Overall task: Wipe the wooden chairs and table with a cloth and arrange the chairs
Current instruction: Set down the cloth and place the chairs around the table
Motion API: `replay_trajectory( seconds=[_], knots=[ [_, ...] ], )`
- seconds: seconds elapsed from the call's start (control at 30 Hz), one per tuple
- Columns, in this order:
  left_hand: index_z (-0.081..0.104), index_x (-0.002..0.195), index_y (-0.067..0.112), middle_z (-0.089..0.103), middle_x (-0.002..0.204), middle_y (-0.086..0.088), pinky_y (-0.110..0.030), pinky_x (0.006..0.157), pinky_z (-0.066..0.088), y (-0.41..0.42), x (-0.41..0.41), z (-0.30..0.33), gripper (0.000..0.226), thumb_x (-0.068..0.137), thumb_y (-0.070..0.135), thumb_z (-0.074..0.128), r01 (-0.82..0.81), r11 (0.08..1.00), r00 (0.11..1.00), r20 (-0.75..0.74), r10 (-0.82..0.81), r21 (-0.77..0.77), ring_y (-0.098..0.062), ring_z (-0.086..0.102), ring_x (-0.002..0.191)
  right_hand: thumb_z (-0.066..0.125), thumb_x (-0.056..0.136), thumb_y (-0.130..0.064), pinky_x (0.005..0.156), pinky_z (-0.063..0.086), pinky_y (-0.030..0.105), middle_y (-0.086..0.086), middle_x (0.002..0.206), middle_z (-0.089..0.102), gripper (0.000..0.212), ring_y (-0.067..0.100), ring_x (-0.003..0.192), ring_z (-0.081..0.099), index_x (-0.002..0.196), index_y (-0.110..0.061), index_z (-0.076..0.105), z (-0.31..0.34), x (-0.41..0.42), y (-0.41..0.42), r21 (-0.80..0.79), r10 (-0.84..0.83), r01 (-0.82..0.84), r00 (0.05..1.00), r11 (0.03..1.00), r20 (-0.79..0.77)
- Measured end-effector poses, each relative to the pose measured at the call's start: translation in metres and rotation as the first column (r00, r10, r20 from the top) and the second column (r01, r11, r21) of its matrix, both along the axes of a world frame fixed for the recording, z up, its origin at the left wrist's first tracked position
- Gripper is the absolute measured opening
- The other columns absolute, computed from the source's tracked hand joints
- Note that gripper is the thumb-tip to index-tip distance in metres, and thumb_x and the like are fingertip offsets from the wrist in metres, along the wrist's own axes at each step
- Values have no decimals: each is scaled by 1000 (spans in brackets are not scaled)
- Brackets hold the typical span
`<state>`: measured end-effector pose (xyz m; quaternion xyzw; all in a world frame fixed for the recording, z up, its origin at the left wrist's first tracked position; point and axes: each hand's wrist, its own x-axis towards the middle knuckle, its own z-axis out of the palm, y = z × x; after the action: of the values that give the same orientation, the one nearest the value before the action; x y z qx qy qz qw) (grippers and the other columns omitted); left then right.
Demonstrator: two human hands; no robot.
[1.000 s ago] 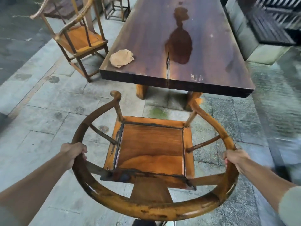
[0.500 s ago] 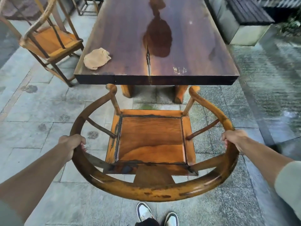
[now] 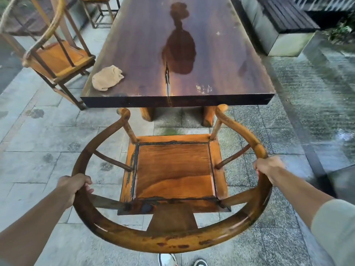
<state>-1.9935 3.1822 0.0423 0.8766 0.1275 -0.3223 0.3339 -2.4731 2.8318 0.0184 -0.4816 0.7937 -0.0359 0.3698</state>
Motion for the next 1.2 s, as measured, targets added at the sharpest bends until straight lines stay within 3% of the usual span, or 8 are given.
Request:
replay_trajectory(
  seconds=[0.23, 0.37, 0.53, 0.63, 0.77, 0.9, 1.03, 1.2],
  knots=[
    [60, 84, -11, 58, 64, -22, -36, 42, 56, -3, 0, -3, 10, 76, -16, 63, 7, 1000, 1000, -8, -7, 22, -28, 55, 44, 69, 76, -1, 45, 56, 31, 14, 56, 70, 12, 25, 43, 68, 85, 5, 73, -2, -3, -1, 73, 29, -28, 999, 997, -13],
    [60, 82, -10, 58, 65, -21, -40, 48, 60, -6, 0, -6, 9, 76, -15, 63, -13, 1000, 999, -37, 12, -7, -24, 54, 37, 68, 80, 0, 73, 64, 54, 19, 64, 71, 9, 31, 57, 68, 85, 6, 71, 1, 2, -15, 88, 50, -49, 999, 995, -15],
    [62, 80, -10, 59, 58, -20, -44, 56, 61, 0, 9, -10, 7, 76, -13, 66, -12, 1000, 999, -33, 11, -3, -26, 57, 34, 66, 81, -3, 78, 64, 52, 18, 67, 74, 10, 35, 70, 76, 80, 4, 73, 1, 6, -3, 114, 99, -94, 994, 989, -46],
    [63, 82, -11, 60, 57, -21, -40, 53, 60, -5, 7, -12, 9, 77, -8, 70, 15, 1000, 1000, -22, -15, -27, -30, 62, 41, 67, 90, -17, 87, 61, 53, 19, 70, 74, 22, 37, 78, 76, 92, 5, 72, 3, 2, -9, 91, 113, -113, 994, 989, 10],
    [56, 110, -7, 66, 87, -23, -48, 73, 60, -8, 8, -13, 44, 83, 22, 76, 63, 998, 997, 47, -63, -3, -37, 67, 72, 66, 94, -41, 95, 53, 47, 20, 115, 62, 62, 37, 105, 63, 138, -2, 46, 4, 6, 0, 64, 226, -220, 969, 973, -102],
    [53, 125, 0, 60, 113, -23, -49, 87, 54, 3, -9, -3, 63, 84, 46, 68, 287, 931, 931, 165, -326, 225, -41, 61, 98, 52, 96, -59, 120, 27, 53, 19, 158, 31, 87, 40, 146, 31, 161, -15, 15, 7, 13, 35, 77, 493, -505, 782, 860, -382],
    [42, 138, 5, 45, 131, -24, -51, 98, 47, 16, -34, 14, 70, 87, 47, 64, 372, 884, 875, 210, -436, 284, -41, 51, 117, 47, 98, -57, 127, 6, 56, 17, 170, 12, 80, 38, 157, 10, 162, -16, 19, 22, 24, 69, 22, 626, -674, 673, 738, -395],
    [47, 138, 9, 46, 129, -18, -47, 98, 46, 20, -61, 46, 62, 89, 44, 61, 492, 831, 778, 297, -554, 260, -37, 51, 118, 42, 101, -57, 127, 6, 56, 13, 171, 15, 77, 32, 158, 9, 163, -17, 19, 56, 53, 102, -111, 735, -782, 616, 613, -284]
  ],
)
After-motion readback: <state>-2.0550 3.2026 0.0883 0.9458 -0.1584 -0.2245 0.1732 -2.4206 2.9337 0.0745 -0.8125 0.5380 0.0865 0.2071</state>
